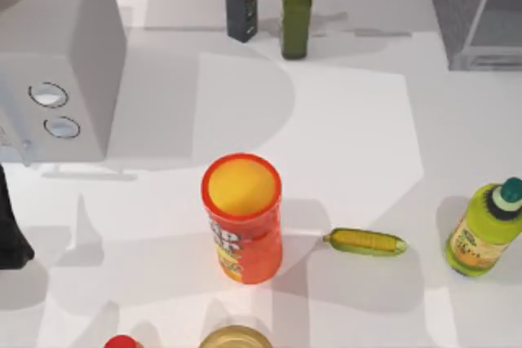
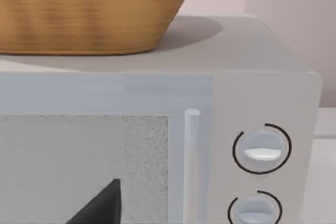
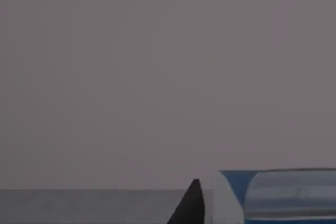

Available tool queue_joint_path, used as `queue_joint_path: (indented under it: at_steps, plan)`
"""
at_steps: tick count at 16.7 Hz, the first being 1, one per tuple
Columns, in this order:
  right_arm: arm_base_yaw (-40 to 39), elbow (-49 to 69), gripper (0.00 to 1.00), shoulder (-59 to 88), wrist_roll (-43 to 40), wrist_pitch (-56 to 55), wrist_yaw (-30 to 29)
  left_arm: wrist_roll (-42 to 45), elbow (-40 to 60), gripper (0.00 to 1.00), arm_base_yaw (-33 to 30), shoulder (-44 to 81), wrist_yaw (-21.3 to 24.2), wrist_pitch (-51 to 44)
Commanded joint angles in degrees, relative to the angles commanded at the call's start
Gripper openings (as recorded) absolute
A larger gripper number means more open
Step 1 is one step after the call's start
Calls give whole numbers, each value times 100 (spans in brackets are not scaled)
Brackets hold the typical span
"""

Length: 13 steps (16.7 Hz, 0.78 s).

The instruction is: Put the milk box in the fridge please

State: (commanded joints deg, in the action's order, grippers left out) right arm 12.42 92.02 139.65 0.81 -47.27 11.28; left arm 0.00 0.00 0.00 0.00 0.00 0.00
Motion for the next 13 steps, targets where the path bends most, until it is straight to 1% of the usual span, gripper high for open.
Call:
queue_joint_path:
  at_steps: [8,9,13]
  plan:
    - [0,0,98,0,0,0,0,0,0,100,0,0,0,0]
    - [0,0,100,0,0,0,0,0,0,100,0,0,0,0]
    - [0,0,100,0,0,0,0,0,0,100,0,0,0,0]
